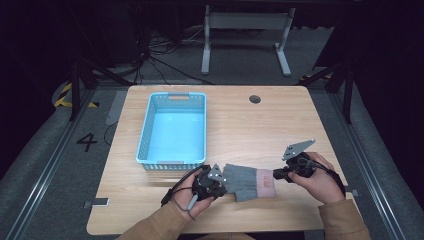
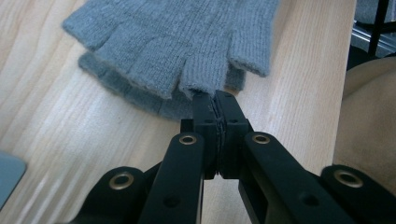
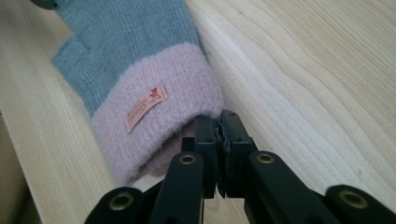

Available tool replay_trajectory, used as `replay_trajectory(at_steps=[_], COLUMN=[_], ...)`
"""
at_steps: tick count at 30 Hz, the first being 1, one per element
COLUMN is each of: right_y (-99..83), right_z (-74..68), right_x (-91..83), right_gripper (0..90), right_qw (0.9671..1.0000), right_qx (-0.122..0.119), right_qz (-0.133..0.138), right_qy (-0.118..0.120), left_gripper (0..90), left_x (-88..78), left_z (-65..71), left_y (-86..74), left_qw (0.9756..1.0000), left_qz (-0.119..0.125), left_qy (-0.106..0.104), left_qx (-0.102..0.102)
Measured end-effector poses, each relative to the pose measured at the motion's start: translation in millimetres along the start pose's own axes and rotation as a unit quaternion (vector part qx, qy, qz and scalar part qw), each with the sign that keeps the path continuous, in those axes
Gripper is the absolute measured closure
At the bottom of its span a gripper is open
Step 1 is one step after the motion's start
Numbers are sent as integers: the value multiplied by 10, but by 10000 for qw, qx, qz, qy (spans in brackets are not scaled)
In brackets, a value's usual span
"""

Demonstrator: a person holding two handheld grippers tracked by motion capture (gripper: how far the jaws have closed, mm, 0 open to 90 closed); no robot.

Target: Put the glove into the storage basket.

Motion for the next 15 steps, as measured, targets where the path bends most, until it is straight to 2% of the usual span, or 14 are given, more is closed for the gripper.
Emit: replay_trajectory(at_steps=[12, 13, 15], right_y=[-33, -54, -65], right_z=[107, 127, 144], right_x=[171, 197, 201], right_gripper=[874, 869, 839], right_qw=[9998, 9997, 9997], right_qx=[111, 143, 152], right_qz=[-147, -199, -185], right_qy=[-30, -60, -97], left_gripper=[878, 851, 736], left_x=[137, 156, 171], left_z=[-4, -38, -69], left_y=[-77, -73, -77], left_qw=[9998, 9998, 9997], left_qz=[-209, -188, -178], left_qy=[-62, 24, 107], left_qx=[-43, -56, -147])
Point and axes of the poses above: each handheld gripper's, and its own axes: x roughly forward along the jaws, y roughly out of its top, z roughly to its right, the point moved 9 cm from there along x, roughly forward along the jaws, and after that the axes turned 12 degrees about y, right-handed, at the moved point
